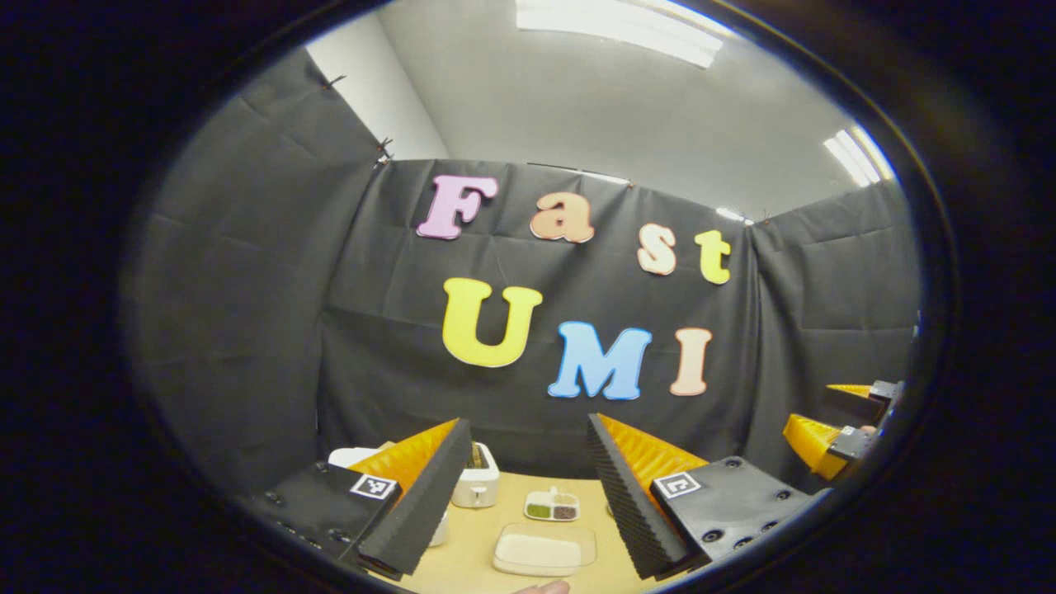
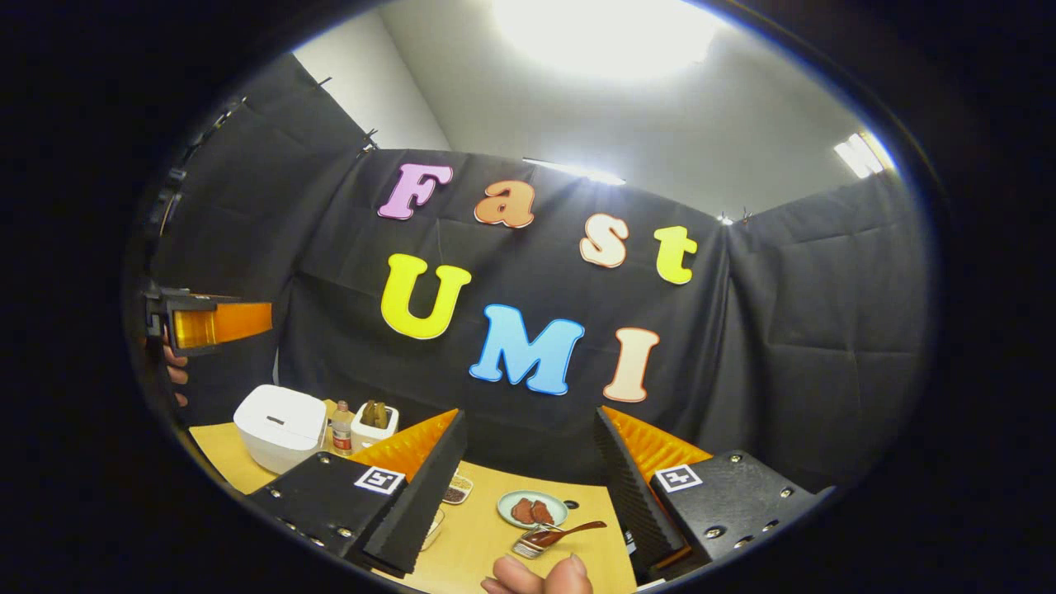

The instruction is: Close the left gripper, press the button to open the rice cooker; take a wooden spoon from the chopstick holder with the right hand, scoop a spoonful of rice and pour it into the rice cooker, then put the wooden spoon back into the chopstick holder.

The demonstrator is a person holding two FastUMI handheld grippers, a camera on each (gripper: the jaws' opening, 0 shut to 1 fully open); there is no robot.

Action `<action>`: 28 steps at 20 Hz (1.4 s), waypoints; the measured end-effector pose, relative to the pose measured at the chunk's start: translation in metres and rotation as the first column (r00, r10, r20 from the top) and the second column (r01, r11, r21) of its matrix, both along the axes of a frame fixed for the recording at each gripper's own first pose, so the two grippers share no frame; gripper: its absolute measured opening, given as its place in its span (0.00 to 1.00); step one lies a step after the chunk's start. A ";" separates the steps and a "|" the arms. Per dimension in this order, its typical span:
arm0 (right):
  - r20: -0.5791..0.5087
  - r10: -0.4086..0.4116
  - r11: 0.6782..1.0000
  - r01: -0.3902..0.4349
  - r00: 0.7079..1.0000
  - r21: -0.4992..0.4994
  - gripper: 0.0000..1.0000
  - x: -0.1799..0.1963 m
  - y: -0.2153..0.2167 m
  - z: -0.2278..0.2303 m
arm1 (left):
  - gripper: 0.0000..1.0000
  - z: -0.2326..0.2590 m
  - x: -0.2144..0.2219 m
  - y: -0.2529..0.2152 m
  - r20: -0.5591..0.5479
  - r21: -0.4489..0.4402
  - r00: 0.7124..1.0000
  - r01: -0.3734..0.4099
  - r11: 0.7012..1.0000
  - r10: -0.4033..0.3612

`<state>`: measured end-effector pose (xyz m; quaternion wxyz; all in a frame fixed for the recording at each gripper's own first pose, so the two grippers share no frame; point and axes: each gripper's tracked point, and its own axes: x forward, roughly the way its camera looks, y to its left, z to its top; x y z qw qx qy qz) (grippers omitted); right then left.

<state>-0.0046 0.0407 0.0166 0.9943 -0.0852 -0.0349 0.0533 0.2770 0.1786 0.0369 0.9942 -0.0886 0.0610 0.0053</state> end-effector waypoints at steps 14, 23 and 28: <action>0.177 0.037 0.963 -0.082 0.983 0.257 0.95 -0.043 -0.076 0.061 | 0.99 0.106 -0.065 -0.114 0.149 0.114 0.988 0.016 0.993 -0.033; 0.115 0.080 0.970 -0.104 0.990 0.218 0.95 -0.035 -0.046 0.055 | 0.94 0.093 -0.054 -0.099 0.136 0.118 0.988 0.052 0.992 -0.068; 0.079 0.058 0.966 -0.076 0.995 0.246 0.95 -0.022 -0.043 0.053 | 0.94 0.091 -0.043 -0.079 0.138 0.164 0.989 0.036 0.986 -0.059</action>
